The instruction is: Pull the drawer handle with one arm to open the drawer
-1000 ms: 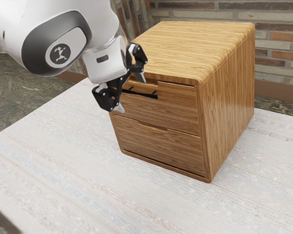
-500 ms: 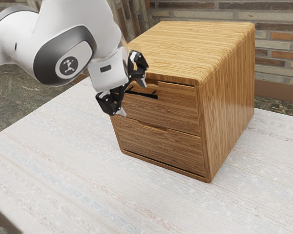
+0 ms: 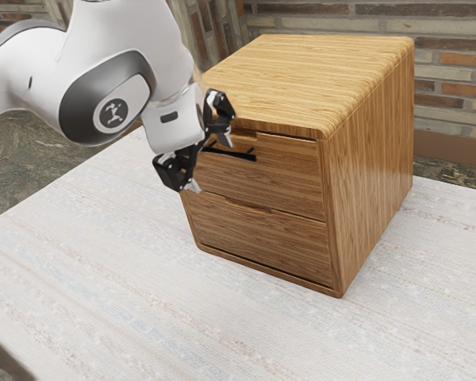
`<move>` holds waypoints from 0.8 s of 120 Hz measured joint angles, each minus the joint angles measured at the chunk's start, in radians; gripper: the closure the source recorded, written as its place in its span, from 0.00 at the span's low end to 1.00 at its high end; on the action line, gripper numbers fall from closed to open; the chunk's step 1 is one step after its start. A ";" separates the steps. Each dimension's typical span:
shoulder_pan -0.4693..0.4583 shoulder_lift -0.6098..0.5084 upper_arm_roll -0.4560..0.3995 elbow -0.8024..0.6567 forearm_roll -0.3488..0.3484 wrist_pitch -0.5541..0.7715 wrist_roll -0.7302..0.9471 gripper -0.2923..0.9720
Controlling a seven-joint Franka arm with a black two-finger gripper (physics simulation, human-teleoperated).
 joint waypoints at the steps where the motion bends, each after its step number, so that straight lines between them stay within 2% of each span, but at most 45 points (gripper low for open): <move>1: 0.001 0.001 0.000 0.000 0.000 0.000 0.000 0.25; 35: 0.008 0.017 0.001 -0.006 0.000 0.004 0.004 0.25; 43: 0.014 0.011 0.002 -0.023 0.000 0.005 0.005 0.22; 52: 0.015 -0.018 0.008 -0.056 0.000 0.005 0.006 0.25; 60: 0.031 -0.074 0.009 -0.106 0.000 0.004 0.006 0.29; 69: 0.015 -0.220 0.037 -0.234 0.002 0.000 0.007 0.42; 75: 0.027 -0.324 0.063 -0.326 0.001 -0.003 0.007 0.33; 83: 0.025 -0.438 0.078 -0.376 -0.003 -0.014 0.005 0.31; 90: 0.012 -0.481 0.089 -0.310 -0.033 -0.050 -0.042 0.29; 96: -0.031 -0.471 0.152 -0.253 -0.078 -0.098 -0.124 0.28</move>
